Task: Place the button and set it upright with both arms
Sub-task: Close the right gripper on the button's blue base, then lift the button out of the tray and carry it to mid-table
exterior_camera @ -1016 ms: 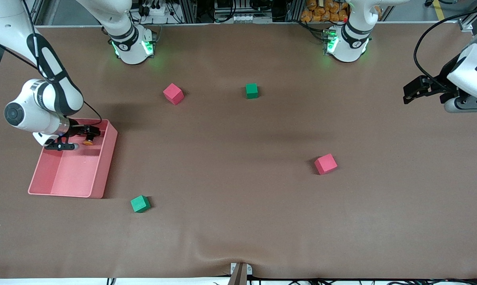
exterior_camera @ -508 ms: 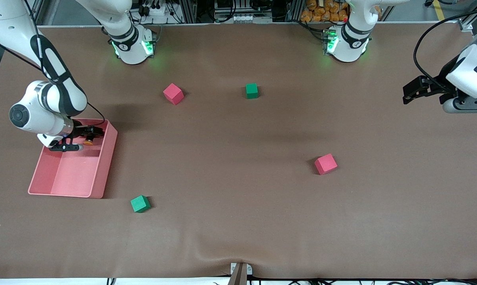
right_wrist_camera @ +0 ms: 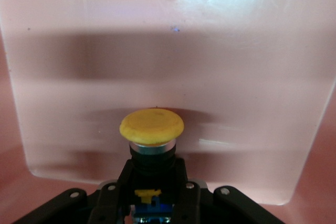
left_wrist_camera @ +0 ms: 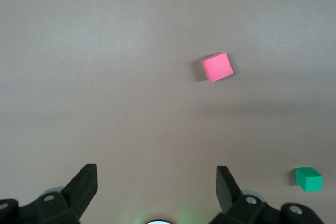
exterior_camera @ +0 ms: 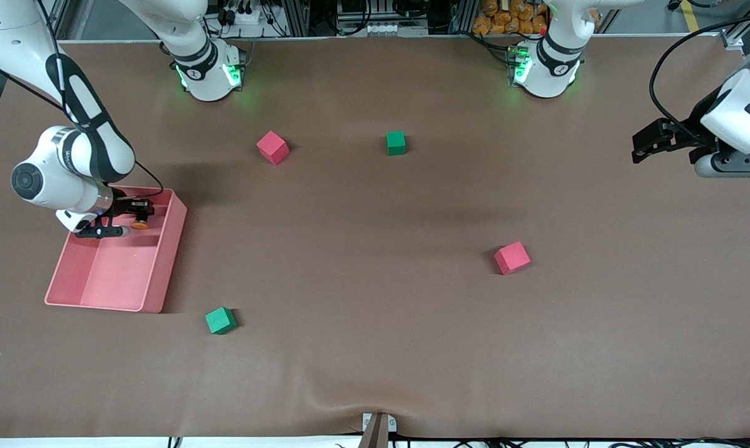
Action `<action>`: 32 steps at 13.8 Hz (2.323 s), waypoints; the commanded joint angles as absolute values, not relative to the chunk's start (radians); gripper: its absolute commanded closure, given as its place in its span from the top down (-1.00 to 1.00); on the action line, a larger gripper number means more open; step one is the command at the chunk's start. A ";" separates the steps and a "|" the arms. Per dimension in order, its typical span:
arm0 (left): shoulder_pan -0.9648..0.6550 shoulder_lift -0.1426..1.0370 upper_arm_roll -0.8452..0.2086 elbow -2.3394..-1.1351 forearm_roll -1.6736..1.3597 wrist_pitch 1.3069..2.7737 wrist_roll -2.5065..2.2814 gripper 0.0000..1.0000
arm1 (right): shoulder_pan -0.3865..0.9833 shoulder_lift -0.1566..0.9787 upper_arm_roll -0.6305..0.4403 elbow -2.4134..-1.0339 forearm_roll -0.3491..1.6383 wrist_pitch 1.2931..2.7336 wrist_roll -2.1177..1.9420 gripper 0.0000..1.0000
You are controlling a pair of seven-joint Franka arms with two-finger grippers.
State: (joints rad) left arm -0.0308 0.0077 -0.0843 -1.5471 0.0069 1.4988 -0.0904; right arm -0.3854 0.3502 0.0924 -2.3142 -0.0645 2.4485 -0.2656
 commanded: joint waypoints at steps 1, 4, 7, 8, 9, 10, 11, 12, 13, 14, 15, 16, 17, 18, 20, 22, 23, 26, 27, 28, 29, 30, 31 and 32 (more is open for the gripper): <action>-0.032 0.015 -0.084 -1.528 -0.003 1.485 -0.083 1.00 | -0.396 0.348 0.100 -2.322 -0.077 2.456 -0.288 -1.00; -0.026 0.015 -0.084 -1.529 -0.003 1.485 -0.074 1.00 | -0.393 0.348 0.100 -2.295 -0.078 2.450 -0.293 -1.00; -0.025 0.015 -0.084 -1.531 -0.005 1.485 -0.071 1.00 | -0.384 0.348 0.100 -2.197 -0.077 2.320 -0.337 -1.00; -0.023 0.015 -0.084 -1.532 -0.003 1.485 -0.068 1.00 | -0.380 0.348 0.103 -2.163 -0.077 2.281 -0.337 -1.00; -0.021 0.015 -0.084 -1.531 -0.003 1.483 -0.066 1.00 | -0.370 0.345 0.104 -2.137 -0.077 2.255 -0.341 -1.00; -0.021 0.015 -0.084 -1.531 -0.003 1.483 -0.066 1.00 | -0.359 0.342 0.104 -2.111 -0.077 2.226 -0.356 -1.00; -0.023 0.015 -0.084 -1.531 -0.003 1.483 -0.067 1.00 | -0.351 0.339 0.104 -2.083 -0.077 2.202 -0.377 -1.00; -0.023 0.015 -0.086 -1.531 -0.005 1.485 -0.067 1.00 | -0.351 0.339 0.104 -2.057 -0.077 2.180 -0.408 -1.00; -0.026 0.015 -0.084 -1.531 -0.005 1.485 -0.069 1.00 | -0.351 0.337 0.104 -2.036 -0.077 2.172 -0.443 -1.00; -0.026 0.015 -0.084 -1.532 -0.003 1.483 -0.068 1.00 | -0.350 0.333 0.106 -2.023 -0.077 2.172 -0.474 -1.00; -0.026 0.015 -0.084 -1.534 -0.003 1.483 -0.067 1.00 | -0.348 0.327 0.109 -2.017 -0.077 2.171 -0.503 -1.00; -0.025 0.015 -0.084 -1.534 -0.003 1.483 -0.066 1.00 | -0.335 0.309 0.109 -2.008 -0.077 2.163 -0.543 -1.00; -0.025 0.015 -0.084 -1.535 -0.003 1.483 -0.066 1.00 | -0.310 0.299 0.109 -1.994 -0.075 2.148 -0.583 -1.00; -0.026 0.015 -0.084 -1.536 -0.003 1.483 -0.066 1.00 | -0.292 0.292 0.109 -1.976 -0.075 2.126 -0.607 -1.00; -0.029 0.015 -0.084 -1.536 -0.003 1.483 -0.067 1.00 | -0.244 0.291 0.110 -1.921 -0.065 2.071 -0.658 -1.00; -0.029 0.017 -0.084 -1.537 -0.003 1.483 -0.067 1.00 | -0.181 0.291 0.110 -1.855 -0.063 2.004 -0.661 -1.00; -0.031 0.020 -0.084 -1.540 -0.003 1.483 -0.069 1.00 | -0.151 0.294 0.110 -1.824 -0.063 1.967 -0.661 -1.00; -0.031 0.021 -0.086 -1.542 -0.003 1.470 -0.068 1.00 | -0.046 0.293 0.110 -1.770 -0.060 1.927 -0.649 -1.00; -0.031 0.021 -0.086 -1.540 -0.003 1.468 -0.067 1.00 | -0.008 0.298 0.109 -1.755 -0.046 1.928 -0.638 -1.00; -0.034 0.021 -0.084 -1.540 -0.003 1.468 -0.069 1.00 | 0.026 0.301 0.107 -1.741 -0.014 1.928 -0.606 -1.00; -0.035 0.023 -0.086 -1.539 -0.003 1.470 -0.071 1.00 | 0.061 0.302 0.107 -1.733 0.007 1.936 -0.573 -1.00; -0.037 0.023 -0.086 -1.539 -0.003 1.470 -0.072 1.00 | 0.098 0.313 0.107 -1.706 0.015 1.942 -0.536 -1.00; -0.035 0.026 -0.086 -1.537 -0.002 1.470 -0.072 1.00 | 0.135 0.343 0.107 -1.665 0.015 1.942 -0.485 -1.00; -0.035 0.026 -0.086 -1.537 -0.002 1.470 -0.071 1.00 | 0.164 0.372 0.107 -1.628 0.015 1.942 -0.424 -1.00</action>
State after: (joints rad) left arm -0.0350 0.0223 -0.0863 -1.5494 0.0068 1.4856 -0.0882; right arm 0.1055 0.3063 0.1199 -1.7245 0.0011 1.9548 -0.5110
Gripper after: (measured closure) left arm 0.000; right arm 0.670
